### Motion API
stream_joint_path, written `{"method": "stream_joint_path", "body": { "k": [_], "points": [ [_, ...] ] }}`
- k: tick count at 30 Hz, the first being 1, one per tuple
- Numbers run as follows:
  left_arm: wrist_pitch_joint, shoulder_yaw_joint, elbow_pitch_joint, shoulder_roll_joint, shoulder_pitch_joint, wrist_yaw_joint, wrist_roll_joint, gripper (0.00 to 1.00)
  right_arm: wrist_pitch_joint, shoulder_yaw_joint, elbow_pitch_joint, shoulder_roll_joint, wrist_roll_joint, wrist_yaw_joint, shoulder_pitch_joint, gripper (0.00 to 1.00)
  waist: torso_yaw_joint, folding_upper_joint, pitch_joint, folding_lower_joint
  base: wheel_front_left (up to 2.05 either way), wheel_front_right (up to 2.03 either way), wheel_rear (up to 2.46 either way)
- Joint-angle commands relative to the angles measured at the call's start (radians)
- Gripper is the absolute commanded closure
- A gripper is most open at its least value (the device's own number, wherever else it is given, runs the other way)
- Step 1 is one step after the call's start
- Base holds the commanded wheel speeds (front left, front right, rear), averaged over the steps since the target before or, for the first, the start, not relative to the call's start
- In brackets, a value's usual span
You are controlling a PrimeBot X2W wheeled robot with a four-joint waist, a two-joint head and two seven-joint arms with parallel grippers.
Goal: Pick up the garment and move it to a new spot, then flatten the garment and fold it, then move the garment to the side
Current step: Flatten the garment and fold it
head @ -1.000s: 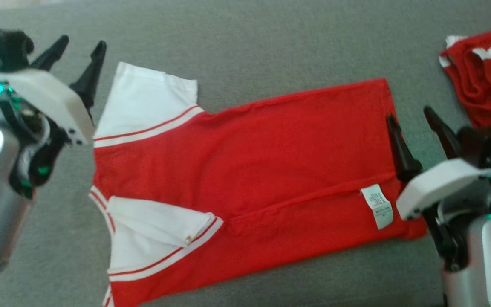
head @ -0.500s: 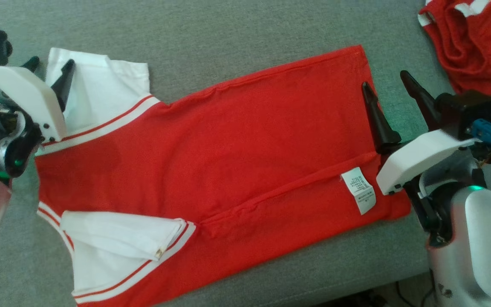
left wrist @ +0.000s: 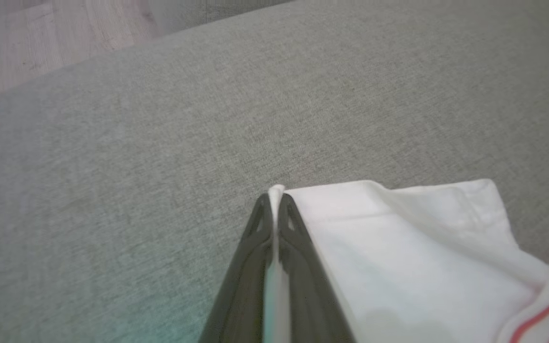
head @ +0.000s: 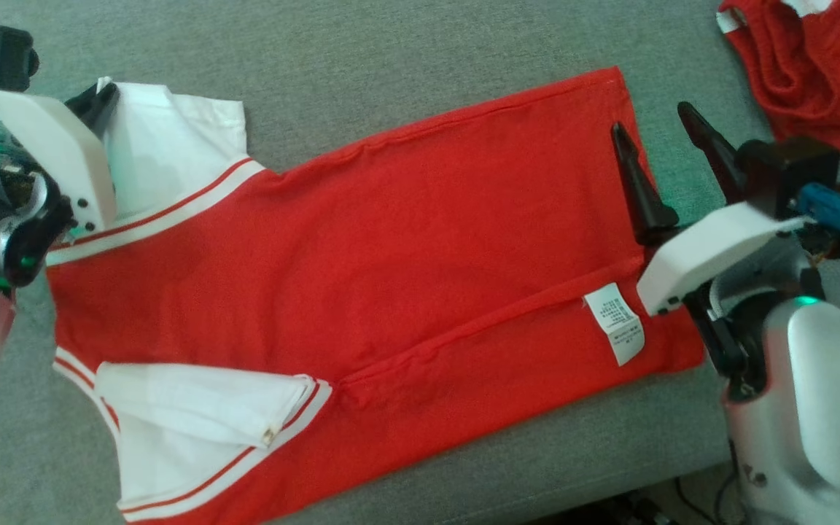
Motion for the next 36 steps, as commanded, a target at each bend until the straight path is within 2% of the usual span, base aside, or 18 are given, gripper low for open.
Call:
{"method": "stream_joint_path", "body": {
  "k": [1, 9, 17, 22, 23, 25, 30, 36],
  "points": [
    [-0.022, 0.034, -0.006, 0.04, -0.042, 0.009, 0.015, 1.0, 0.002, 0.021, -0.019, -0.005, -0.014, -0.001, -0.036, 0.0, 0.011, 0.0, -0.007, 0.0, 0.0, 0.0, 0.0],
    [-0.14, 0.061, -0.058, 0.012, -0.064, 0.001, 0.015, 1.0, 0.078, -0.031, 0.126, -0.073, -0.029, -0.001, -0.162, 0.0, 0.082, 0.0, -0.036, 0.0, 0.0, 0.0, 0.0],
    [-0.175, 0.053, -0.169, 0.0, -0.032, -0.002, 0.01, 1.0, 0.151, -0.061, 0.304, -0.117, -0.035, -0.001, -0.254, 0.0, 0.15, 0.0, -0.04, 0.0, 0.0, 0.0, 0.0],
    [-0.184, 0.045, -0.233, -0.01, 0.002, 0.008, 0.002, 1.0, 0.176, -0.067, 0.402, -0.115, 0.004, -0.001, -0.287, 0.0, 0.173, 0.0, -0.039, 0.0, 0.0, 0.0, 0.0],
    [-0.183, 0.044, -0.242, -0.011, 0.008, 0.01, 0.0, 1.0, 0.18, -0.072, 0.418, -0.109, 0.019, -0.001, -0.292, 0.04, 0.176, 0.0, -0.039, 0.0, 0.0, 0.0, 0.0],
    [-0.183, 0.042, -0.255, -0.012, 0.017, 0.014, -0.004, 1.0, 0.187, -0.074, 0.446, -0.108, 0.033, -0.001, -0.303, 0.52, 0.18, 0.0, -0.039, 0.0, 0.0, 0.0, 0.0],
    [-0.187, 0.048, -0.272, -0.01, 0.03, 0.024, -0.014, 1.0, 0.175, -0.07, 0.5, -0.105, 0.066, -0.001, -0.332, 1.0, 0.181, 0.0, -0.04, 0.0, 0.0, 0.0, 0.0],
    [-0.211, 0.062, -0.285, 0.003, 0.056, 0.033, -0.021, 1.0, 0.083, -0.057, 0.522, -0.112, 0.065, -0.001, -0.344, 1.0, 0.177, 0.0, -0.063, 0.0, 0.0, 0.0, 0.0]
  ]
}}
